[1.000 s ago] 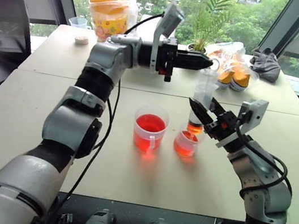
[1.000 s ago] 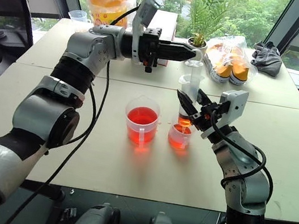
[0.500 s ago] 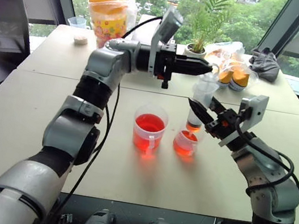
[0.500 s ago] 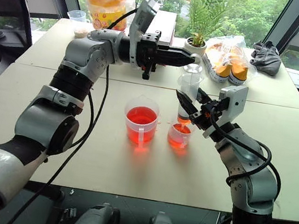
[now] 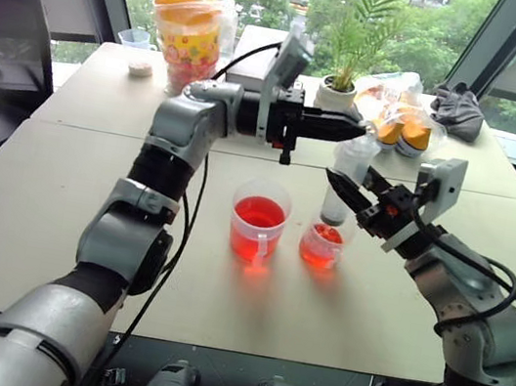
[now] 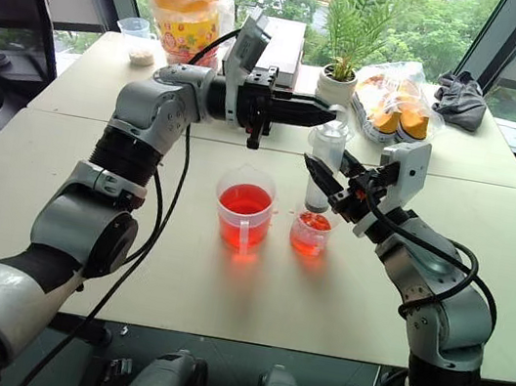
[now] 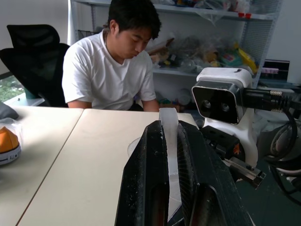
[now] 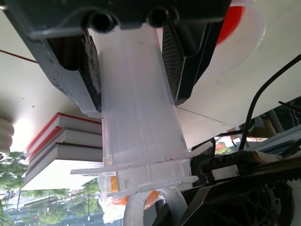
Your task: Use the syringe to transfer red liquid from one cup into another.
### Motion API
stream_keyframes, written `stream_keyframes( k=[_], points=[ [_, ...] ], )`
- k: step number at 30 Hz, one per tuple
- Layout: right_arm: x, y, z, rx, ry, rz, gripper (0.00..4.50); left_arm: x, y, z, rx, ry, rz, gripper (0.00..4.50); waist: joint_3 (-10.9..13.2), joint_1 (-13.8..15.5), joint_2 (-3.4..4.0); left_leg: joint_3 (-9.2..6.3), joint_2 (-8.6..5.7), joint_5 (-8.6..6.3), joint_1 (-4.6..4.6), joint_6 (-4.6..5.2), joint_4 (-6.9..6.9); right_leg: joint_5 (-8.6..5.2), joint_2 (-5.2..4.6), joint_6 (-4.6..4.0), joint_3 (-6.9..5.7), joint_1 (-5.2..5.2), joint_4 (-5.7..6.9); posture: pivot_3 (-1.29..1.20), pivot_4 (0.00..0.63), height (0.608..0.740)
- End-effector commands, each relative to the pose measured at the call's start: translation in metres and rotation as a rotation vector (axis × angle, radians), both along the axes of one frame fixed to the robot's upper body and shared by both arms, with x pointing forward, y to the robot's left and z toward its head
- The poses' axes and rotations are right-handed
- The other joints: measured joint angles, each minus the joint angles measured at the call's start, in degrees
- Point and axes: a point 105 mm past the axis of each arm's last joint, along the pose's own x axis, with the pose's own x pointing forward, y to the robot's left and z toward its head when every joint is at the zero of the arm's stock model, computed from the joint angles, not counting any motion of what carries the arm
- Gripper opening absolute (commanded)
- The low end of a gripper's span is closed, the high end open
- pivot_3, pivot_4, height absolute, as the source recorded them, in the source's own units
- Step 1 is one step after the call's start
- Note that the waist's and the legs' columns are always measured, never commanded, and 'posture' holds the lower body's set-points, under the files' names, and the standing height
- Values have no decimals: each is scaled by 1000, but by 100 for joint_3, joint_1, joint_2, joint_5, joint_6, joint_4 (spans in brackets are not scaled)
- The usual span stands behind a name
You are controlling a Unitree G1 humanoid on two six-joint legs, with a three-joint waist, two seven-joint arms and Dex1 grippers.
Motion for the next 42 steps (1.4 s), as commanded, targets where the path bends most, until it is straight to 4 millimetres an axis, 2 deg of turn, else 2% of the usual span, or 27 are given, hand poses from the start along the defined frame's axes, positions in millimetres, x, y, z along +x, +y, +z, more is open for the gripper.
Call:
stream_keyframes(
  k=[1,3,6,10,15,16,20,24,29,33,34,37,40,42],
  points=[
    [-21,-6,64,60,-267,-23,1401,-10,-19,-36,127,74,-72,59,0,0,0,0,0,0,0,0,0,0,0,0,0,0,0,0,150,740],
    [-21,-6,64,60,-263,-21,1401,-10,-19,-35,123,76,-72,59,0,0,0,0,0,0,0,0,0,0,0,0,0,0,0,0,150,740],
    [-20,-3,53,54,-224,-11,1401,-9,-16,-19,80,76,-66,59,0,0,0,0,0,0,0,0,0,0,0,0,0,0,0,0,150,740],
    [-18,5,39,53,-172,14,1401,-8,-8,2,31,56,-57,1567,0,4,-1,-2,-1,0,0,0,0,0,0,0,-1,3,0,0,150,740],
    [-19,18,21,42,-104,53,1401,-2,10,26,-33,21,11,4193,0,-19,-1,-2,1,0,2,0,0,0,2,0,0,2,1,0,150,740],
    [-19,19,19,34,-96,54,1401,-1,15,29,-44,23,24,4415,0,-27,-1,-2,1,0,2,0,-1,0,2,0,-1,2,1,0,150,740],
    [-17,17,15,29,-78,46,1401,0,39,37,-78,29,78,4415,0,-20,-1,-2,2,0,3,0,0,0,2,0,0,2,3,0,150,740],
    [-15,10,21,20,-79,35,1401,-2,62,36,-87,30,146,4415,0,-8,0,-2,1,0,3,0,0,0,-2,0,0,2,4,0,150,740],
    [-5,-12,61,41,-86,-21,1401,-7,87,24,-74,47,233,4415,0,-7,0,1,-2,0,3,-1,6,1,-14,0,0,2,12,0,150,740],
    [6,-39,98,93,1,-82,1401,-11,101,5,-27,45,286,4415,0,-1,0,-2,-2,0,5,-1,4,0,-28,-1,-5,2,14,0,150,740],
    [12,-51,101,88,68,-133,1401,-12,104,1,-21,54,297,4415,0,3,0,0,-2,0,6,-1,4,0,-31,-1,-4,2,14,0,150,740],
    [29,-85,90,33,270,-309,1401,-15,112,-9,-8,71,325,4415,-1,19,-2,-1,-3,0,5,-1,1,0,-42,-3,-5,2,11,0,150,740],
    [34,-97,77,-8,380,-363,1401,-18,115,-13,-3,76,336,4415,-2,6,-2,-2,-3,0,2,-1,-3,0,-44,-5,-3,6,-5,0,150,740],
    [40,-110,44,-78,526,-404,1401,-16,118,-18,14,68,371,4415,-2,-2,-2,4,-4,0,1,0,-3,1,-45,-4,2,5,-7,0,150,740]
  ],
)
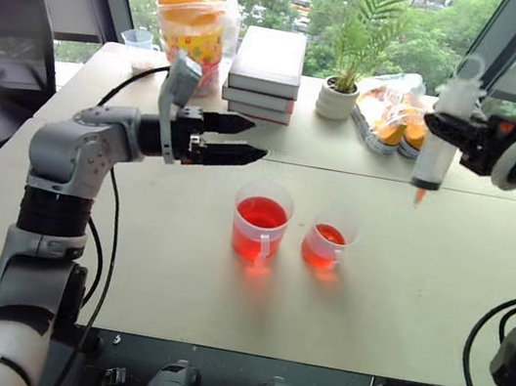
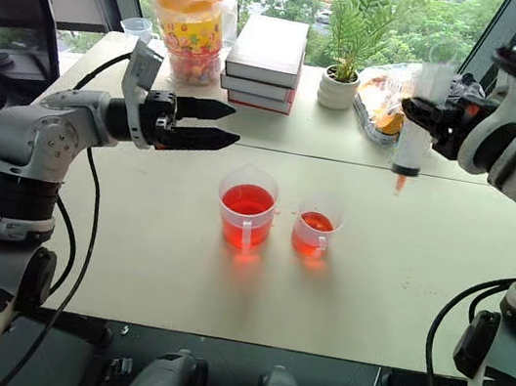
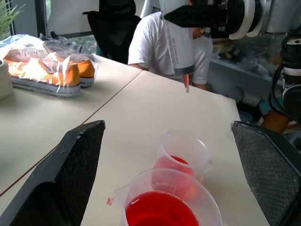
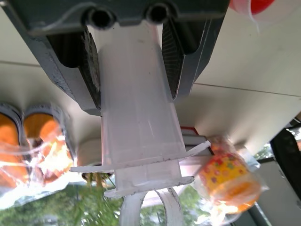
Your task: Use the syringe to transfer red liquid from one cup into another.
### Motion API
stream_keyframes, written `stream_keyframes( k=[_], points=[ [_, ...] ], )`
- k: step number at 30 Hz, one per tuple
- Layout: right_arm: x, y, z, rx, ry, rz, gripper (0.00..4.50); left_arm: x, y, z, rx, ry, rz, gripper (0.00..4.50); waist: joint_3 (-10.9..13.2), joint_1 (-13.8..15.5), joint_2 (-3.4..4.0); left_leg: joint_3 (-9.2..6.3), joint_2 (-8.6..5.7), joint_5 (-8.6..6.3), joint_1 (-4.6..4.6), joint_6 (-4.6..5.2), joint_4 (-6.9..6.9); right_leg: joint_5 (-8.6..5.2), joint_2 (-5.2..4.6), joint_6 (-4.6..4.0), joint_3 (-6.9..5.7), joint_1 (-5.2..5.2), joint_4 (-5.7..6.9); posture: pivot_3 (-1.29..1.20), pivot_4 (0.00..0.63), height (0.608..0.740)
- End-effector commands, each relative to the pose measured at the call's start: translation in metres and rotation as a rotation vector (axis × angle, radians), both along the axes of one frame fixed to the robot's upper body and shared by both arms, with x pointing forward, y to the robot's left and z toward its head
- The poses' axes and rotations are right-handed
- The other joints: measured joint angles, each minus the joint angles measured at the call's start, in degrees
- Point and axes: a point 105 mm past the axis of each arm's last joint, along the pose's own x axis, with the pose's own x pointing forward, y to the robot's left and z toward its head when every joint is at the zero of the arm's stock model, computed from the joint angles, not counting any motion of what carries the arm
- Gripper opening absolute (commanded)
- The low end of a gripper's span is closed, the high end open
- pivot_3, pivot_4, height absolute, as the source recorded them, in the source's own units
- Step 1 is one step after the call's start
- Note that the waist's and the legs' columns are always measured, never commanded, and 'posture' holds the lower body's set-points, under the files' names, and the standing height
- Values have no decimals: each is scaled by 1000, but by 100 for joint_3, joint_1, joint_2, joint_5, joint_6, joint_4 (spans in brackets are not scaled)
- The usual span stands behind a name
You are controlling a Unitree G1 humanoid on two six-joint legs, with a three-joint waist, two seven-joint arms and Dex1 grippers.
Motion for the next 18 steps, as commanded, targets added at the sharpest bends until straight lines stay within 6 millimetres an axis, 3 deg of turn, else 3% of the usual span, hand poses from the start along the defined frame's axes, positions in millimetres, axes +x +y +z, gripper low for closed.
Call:
stream_keyframes(
  k=[1,4,8,15,18],
  points=[
    [5,-21,-40,-77,210,-70,1401,-4,3,9,1,-66,27,4415,0,-4,0,0,0,-1,0,1,0,0,1,0,0,0,-1,0,150,740],
    [8,-39,-82,-127,400,-123,1401,-6,4,10,-10,-63,33,4415,0,-8,0,2,0,-1,1,2,-1,0,3,1,-1,0,-1,0,150,740],
    [9,-53,-117,-136,571,-166,1401,-9,6,8,-9,-63,44,4415,0,-14,1,7,-2,-1,1,2,-1,1,8,1,-3,-2,-1,0,150,740],
    [13,-61,-145,-103,685,-193,1401,-13,10,6,-4,-54,71,4415,0,-30,1,8,-1,-1,2,2,-1,1,21,2,-1,-3,-1,0,150,740],
    [14,-59,-145,-77,691,-186,2834,-15,11,6,0,-48,74,4500,0,-22,1,7,0,-1,2,2,-1,1,22,2,-2,-3,0,0,150,740]
  ],
)
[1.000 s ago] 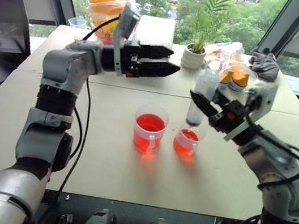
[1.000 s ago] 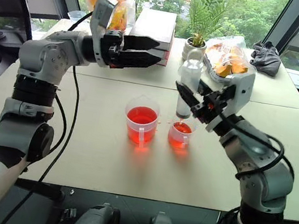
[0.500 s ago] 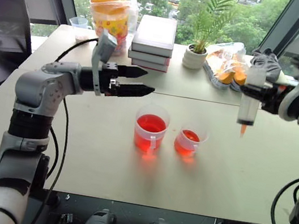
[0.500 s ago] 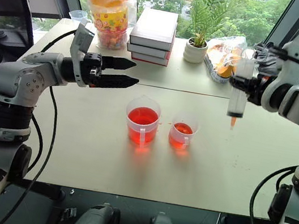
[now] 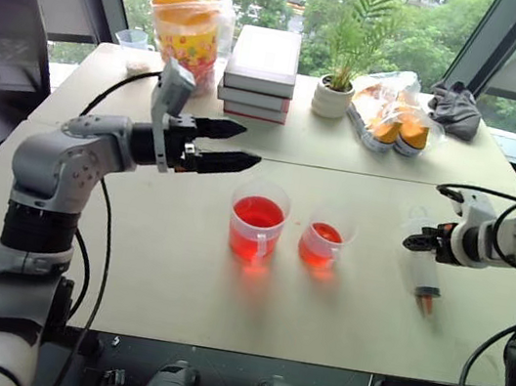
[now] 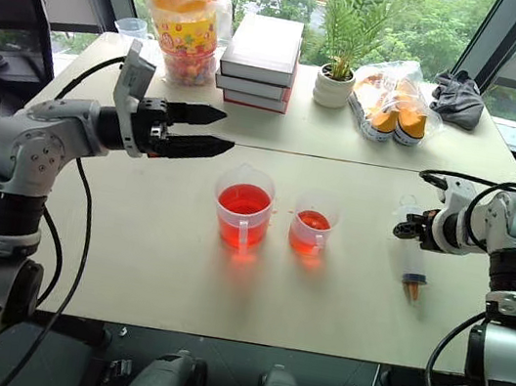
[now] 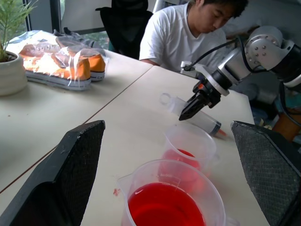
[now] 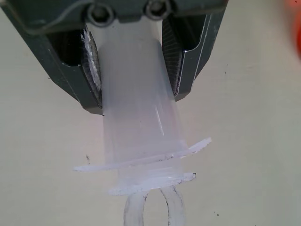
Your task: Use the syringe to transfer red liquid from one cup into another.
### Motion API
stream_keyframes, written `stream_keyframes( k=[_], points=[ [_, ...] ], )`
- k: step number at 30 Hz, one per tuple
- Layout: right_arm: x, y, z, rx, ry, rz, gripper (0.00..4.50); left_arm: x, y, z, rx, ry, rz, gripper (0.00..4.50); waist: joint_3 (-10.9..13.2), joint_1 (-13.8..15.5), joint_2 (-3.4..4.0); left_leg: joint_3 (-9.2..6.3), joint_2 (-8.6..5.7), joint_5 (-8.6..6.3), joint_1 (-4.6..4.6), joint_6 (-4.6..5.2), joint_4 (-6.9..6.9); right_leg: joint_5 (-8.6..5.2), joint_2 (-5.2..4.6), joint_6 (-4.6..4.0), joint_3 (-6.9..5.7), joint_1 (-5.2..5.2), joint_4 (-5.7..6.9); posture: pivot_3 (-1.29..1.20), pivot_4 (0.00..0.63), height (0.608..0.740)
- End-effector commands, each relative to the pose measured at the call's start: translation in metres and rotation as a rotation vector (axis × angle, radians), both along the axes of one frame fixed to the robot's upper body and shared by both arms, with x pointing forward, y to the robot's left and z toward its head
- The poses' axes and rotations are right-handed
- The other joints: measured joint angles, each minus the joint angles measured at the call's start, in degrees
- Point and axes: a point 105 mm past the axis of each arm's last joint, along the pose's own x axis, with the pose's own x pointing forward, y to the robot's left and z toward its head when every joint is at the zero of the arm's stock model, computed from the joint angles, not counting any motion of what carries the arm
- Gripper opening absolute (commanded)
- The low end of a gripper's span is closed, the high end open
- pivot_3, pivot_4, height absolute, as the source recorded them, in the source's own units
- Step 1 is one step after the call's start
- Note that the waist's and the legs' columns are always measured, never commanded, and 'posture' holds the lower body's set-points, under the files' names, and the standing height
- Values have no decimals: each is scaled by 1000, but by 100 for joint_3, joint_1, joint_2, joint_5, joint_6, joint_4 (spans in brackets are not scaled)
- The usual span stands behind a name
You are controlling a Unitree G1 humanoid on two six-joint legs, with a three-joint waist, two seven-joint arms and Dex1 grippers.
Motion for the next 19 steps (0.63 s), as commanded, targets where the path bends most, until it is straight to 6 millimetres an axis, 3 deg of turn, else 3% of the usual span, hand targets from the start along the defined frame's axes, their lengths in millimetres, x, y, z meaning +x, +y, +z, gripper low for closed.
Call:
stream_keyframes(
  k=[1,3,4,10,13,15,19],
  points=[
    [5,2,12,19,-40,9,3261,-7,4,13,-12,-46,2,4500,0,5,0,0,0,0,0,0,0,0,0,0,0,0,0,0,150,740],
    [5,2,17,10,-55,16,4289,-9,5,12,-7,-40,-1,4500,0,13,0,0,0,0,-1,0,0,0,0,0,0,0,0,0,150,740],
    [4,2,21,8,-68,26,4429,-10,5,11,0,-39,-4,4500,0,16,0,0,0,0,-1,0,0,0,0,0,0,0,0,0,150,740],
    [-10,16,73,-102,-281,259,4429,-12,12,8,31,-27,5,4500,1,33,1,-2,-1,-1,-2,0,-1,0,-1,0,-2,-1,-2,0,150,740],
    [-31,34,101,-112,-401,422,4429,-14,16,3,62,-24,12,4500,1,25,1,-3,0,-1,-2,1,-5,-1,0,1,-3,-1,-7,0,150,740],
    [-61,51,120,-90,-472,598,4429,-15,19,-2,90,-26,16,4500,1,37,1,-3,1,-1,-1,1,-5,-1,-1,1,-2,0,-7,0,150,740],
    [-96,55,128,-137,-518,723,4429,-16,23,-8,118,-37,22,4500,0,40,0,-7,2,-2,-1,2,-7,-1,-9,1,-6,8,-16,0,150,740]
  ],
)
